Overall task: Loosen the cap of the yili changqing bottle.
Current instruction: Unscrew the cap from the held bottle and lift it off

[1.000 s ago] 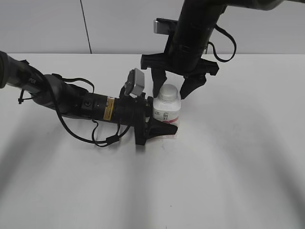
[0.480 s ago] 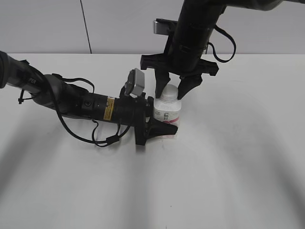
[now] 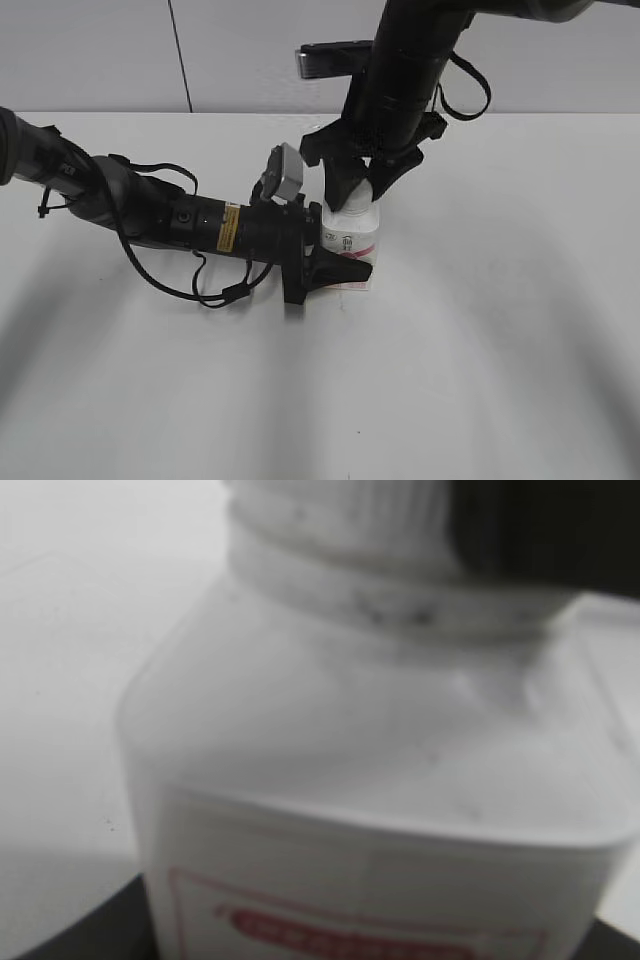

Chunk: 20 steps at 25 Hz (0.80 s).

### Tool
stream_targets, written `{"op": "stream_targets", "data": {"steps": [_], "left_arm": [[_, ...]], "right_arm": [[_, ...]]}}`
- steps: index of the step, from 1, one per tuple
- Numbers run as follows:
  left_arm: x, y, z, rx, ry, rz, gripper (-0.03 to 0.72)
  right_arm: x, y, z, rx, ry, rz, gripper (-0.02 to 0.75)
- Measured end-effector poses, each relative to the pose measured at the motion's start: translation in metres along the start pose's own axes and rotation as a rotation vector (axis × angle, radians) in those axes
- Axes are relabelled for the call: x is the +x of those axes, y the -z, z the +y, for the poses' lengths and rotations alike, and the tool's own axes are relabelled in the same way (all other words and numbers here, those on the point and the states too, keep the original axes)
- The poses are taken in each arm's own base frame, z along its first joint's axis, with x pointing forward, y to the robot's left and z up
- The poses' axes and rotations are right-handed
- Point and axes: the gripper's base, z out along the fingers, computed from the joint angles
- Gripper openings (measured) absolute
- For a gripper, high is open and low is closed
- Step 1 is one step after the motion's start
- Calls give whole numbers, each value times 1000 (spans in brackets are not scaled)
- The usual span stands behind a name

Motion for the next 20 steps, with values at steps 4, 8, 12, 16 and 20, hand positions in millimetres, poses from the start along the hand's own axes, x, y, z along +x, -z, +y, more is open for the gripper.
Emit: {"op": "stream_targets", "data": {"steps": [4, 8, 12, 16, 20], "left_arm": [[0, 0, 0, 1, 0, -1, 398], [0, 0, 0, 0, 0, 0, 398], [0, 0, 0, 0, 0, 0, 398], [0, 0, 0, 0, 0, 0, 398], [0, 0, 0, 0, 0, 0, 398]], "right_arm": [[0, 0, 0, 0, 258, 0, 401], [0, 1, 0, 1, 480, -2, 399], [-1, 1, 0, 1, 658, -3, 398], [-1, 1, 0, 2, 800, -4, 397], [-1, 1, 0, 2, 929, -3, 397]]}}
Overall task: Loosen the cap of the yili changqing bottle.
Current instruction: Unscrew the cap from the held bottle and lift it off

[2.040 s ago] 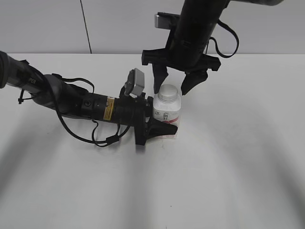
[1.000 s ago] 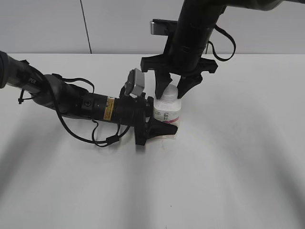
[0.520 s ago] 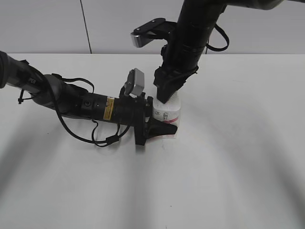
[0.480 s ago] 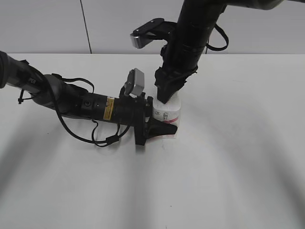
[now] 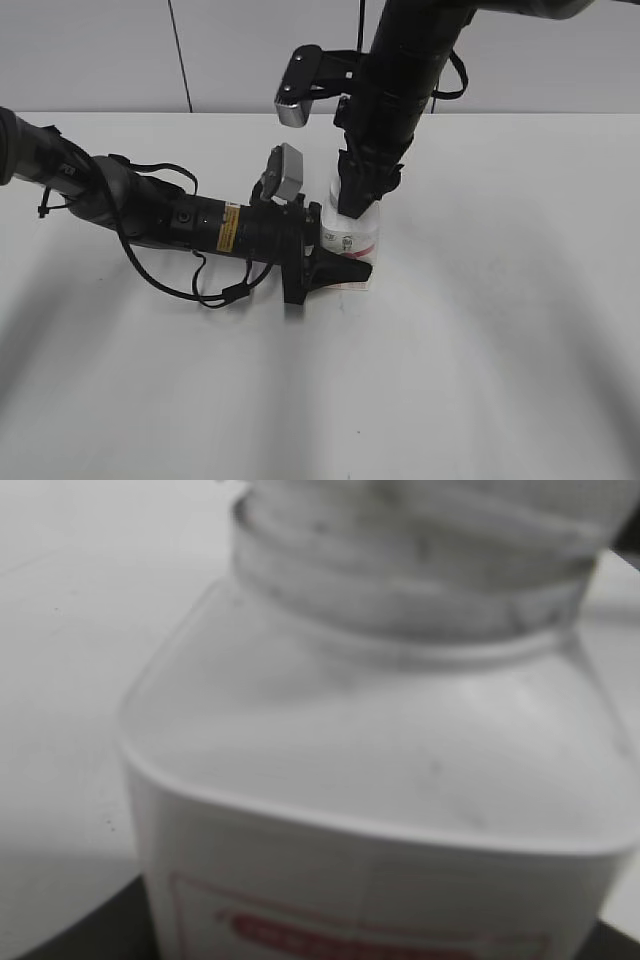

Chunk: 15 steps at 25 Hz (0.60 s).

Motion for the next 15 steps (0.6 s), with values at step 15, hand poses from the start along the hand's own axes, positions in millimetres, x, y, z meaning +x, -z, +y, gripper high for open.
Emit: {"op": "stream_targets", "data": {"steps": [15], "left_arm": [[0, 0, 0, 0, 2, 0, 397]], "right_arm": [[0, 0, 0, 3, 76, -2, 396]]}}
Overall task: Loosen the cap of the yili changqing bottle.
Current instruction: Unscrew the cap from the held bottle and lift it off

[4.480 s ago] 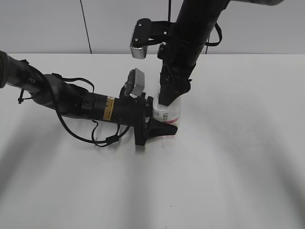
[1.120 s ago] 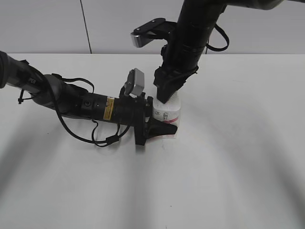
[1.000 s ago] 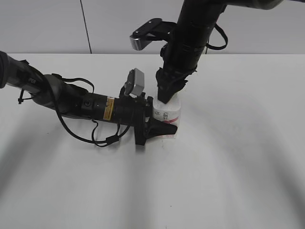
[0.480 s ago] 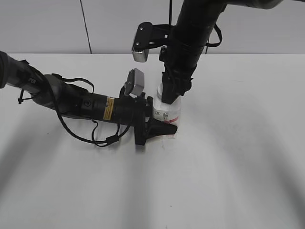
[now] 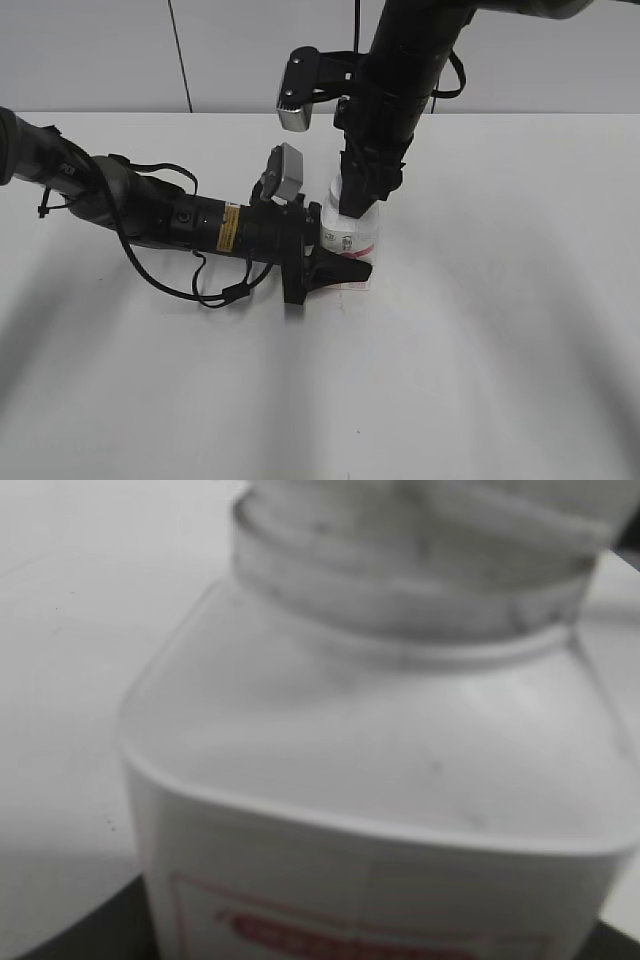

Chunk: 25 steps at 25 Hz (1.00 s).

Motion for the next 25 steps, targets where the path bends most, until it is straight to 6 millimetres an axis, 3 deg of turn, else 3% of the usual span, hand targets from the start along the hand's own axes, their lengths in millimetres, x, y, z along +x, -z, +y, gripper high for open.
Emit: {"op": "stream_targets", "data": {"steps": [6, 15, 25], "left_arm": [[0, 0, 0, 0, 1, 0, 397], [0, 0, 0, 2, 3, -2, 397], [0, 0, 0, 2, 3, -2, 397]], "right_arm": [[0, 0, 0, -1, 0, 0, 410], [-4, 0, 2, -25, -23, -45, 554], [-6, 10, -3, 14, -110, -31, 566]]}}
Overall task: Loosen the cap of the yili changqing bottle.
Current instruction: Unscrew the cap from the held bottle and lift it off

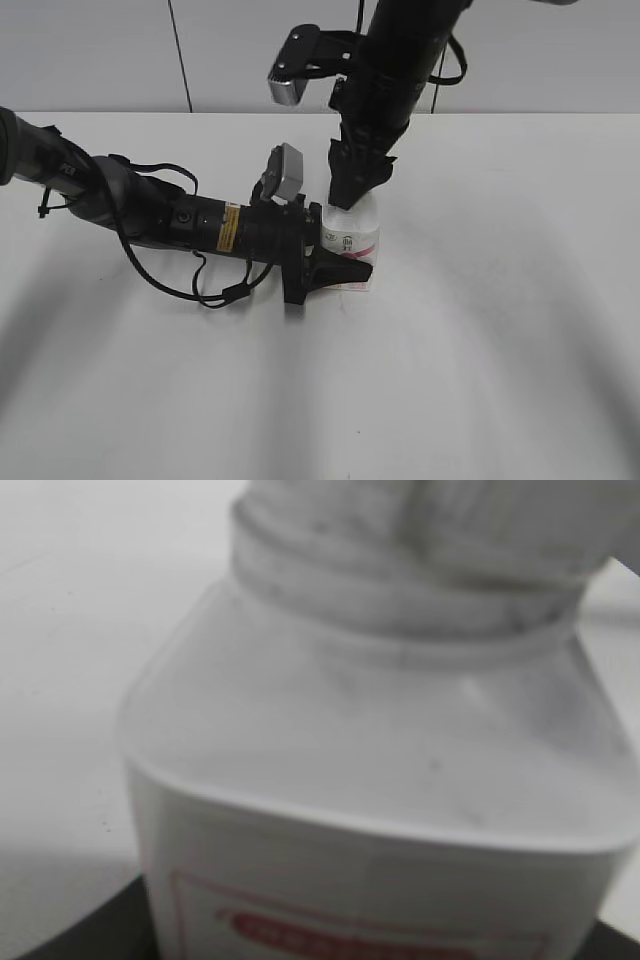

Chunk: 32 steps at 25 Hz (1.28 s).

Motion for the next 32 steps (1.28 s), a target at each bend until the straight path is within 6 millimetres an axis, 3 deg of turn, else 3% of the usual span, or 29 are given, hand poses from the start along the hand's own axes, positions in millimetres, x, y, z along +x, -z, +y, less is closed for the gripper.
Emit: {"op": "stream_targets", "data": {"steps": [9, 22, 32], "left_arm": [[0, 0, 0, 1, 1, 1, 397], [0, 0, 0, 1, 4, 1, 397], [0, 0, 0, 1, 13, 1, 397]], "right_arm": [[-8, 21, -3, 13, -168, -4, 566], [-11, 27, -5, 22, -849, -27, 566], [-9, 27, -7, 48, -1132, -18, 566]]}}
